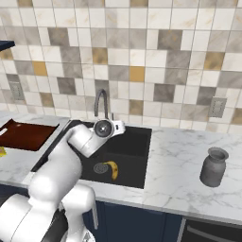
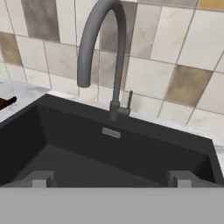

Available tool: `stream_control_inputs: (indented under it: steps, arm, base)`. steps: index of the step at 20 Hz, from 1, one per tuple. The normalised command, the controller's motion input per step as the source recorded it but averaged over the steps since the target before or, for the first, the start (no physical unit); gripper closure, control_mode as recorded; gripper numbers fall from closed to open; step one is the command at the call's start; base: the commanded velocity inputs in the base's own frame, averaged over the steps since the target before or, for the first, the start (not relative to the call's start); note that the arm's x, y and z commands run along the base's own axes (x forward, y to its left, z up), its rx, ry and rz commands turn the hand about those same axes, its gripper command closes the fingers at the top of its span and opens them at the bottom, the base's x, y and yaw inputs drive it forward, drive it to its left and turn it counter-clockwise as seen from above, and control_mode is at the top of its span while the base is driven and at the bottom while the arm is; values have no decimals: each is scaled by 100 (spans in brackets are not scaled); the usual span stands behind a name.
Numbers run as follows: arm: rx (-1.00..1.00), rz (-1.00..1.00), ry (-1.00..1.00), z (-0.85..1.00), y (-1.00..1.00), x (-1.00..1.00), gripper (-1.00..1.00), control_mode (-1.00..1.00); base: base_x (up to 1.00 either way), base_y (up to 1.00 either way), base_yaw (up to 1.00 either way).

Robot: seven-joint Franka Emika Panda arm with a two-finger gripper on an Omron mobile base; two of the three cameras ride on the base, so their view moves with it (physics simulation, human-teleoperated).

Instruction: Pick up all produce items and place them in the sink. Turn on the sink faucet to wash them. Then turn the sink off and put them in the tray.

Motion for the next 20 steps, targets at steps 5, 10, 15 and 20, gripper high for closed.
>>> stream_control_inputs:
  steps: [5,10,15,20]
  arm:
    - [1,1,0,0,-10,52,-100,-100]
    - [1,4,0,0,-11,47,-100,-100]
    - [0,5,0,0,-10,46,-100,-100]
    - [1,7,0,-1,-7,44,-100,-100]
  base:
    - [0,0,0]
    - [0,0,0]
    - [0,0,0]
    - [0,0,0]
